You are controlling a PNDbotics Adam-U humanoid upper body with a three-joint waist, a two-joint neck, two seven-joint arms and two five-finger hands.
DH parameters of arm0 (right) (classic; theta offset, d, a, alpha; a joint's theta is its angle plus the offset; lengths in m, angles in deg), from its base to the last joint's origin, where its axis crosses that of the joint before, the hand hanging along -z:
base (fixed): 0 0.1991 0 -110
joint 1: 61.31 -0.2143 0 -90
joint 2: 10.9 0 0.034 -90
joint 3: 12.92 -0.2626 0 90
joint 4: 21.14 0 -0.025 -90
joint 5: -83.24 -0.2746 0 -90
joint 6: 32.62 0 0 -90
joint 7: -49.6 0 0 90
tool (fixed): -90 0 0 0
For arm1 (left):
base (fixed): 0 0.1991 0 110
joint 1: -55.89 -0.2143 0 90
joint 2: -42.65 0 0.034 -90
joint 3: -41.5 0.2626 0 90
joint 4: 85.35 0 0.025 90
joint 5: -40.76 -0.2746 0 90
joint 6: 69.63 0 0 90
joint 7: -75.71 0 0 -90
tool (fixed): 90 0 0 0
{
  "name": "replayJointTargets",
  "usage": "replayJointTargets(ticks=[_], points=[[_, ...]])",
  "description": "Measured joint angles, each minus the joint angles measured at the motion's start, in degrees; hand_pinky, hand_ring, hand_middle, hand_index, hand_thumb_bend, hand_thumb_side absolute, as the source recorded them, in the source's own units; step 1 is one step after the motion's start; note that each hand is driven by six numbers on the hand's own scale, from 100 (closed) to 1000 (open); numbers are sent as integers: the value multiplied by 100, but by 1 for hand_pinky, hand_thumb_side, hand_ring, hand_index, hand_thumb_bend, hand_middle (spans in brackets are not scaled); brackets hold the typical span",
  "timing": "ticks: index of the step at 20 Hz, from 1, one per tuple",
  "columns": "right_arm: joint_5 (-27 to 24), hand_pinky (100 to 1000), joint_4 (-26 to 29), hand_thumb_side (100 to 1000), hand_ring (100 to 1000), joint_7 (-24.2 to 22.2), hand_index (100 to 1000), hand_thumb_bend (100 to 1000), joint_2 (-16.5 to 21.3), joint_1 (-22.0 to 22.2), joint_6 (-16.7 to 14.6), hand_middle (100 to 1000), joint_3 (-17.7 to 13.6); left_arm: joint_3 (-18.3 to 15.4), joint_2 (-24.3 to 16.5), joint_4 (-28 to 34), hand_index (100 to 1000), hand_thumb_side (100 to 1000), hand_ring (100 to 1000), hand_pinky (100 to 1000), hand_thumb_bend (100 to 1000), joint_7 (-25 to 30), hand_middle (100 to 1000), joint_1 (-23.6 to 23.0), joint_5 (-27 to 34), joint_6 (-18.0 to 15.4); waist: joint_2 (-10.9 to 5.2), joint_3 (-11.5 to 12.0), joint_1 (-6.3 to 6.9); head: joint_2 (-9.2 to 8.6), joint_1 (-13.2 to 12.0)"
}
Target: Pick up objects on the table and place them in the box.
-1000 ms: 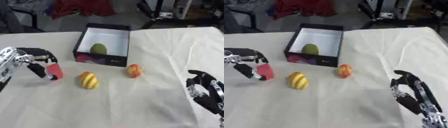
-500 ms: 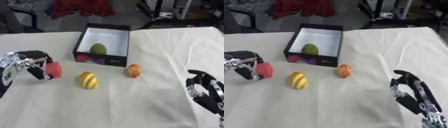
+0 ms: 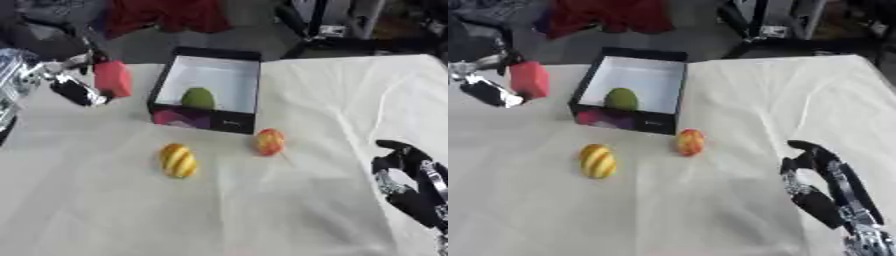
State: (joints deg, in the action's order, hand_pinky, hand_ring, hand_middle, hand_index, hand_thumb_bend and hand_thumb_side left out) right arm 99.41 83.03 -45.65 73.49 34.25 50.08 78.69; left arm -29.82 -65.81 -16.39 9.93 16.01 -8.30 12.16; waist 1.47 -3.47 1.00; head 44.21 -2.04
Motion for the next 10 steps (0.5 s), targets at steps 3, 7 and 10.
replayJointTargets(ticks=[3, 7, 10], points=[[-2, 758, -16, 476, 664, -2, 812, 100, 0, 2, 1, 457, 9, -66, 427, -302, 718, 381, 535, 615, 288, -80, 562, 377, -246, -34, 0, -16, 0, 0, -30], [-16, 758, -18, 478, 664, -12, 811, 100, -2, -19, 0, 457, 25, -263, 1180, -1177, 727, 407, 544, 623, 274, -268, 571, 638, -784, -182, 0, -126, -1, 0, -89], [-39, 758, -19, 478, 664, -48, 811, 100, -8, -63, -5, 457, 64, -573, 1679, -1828, 758, 447, 548, 628, 280, -601, 575, 717, -1294, -119, 0, -223, -9, 0, -122]])
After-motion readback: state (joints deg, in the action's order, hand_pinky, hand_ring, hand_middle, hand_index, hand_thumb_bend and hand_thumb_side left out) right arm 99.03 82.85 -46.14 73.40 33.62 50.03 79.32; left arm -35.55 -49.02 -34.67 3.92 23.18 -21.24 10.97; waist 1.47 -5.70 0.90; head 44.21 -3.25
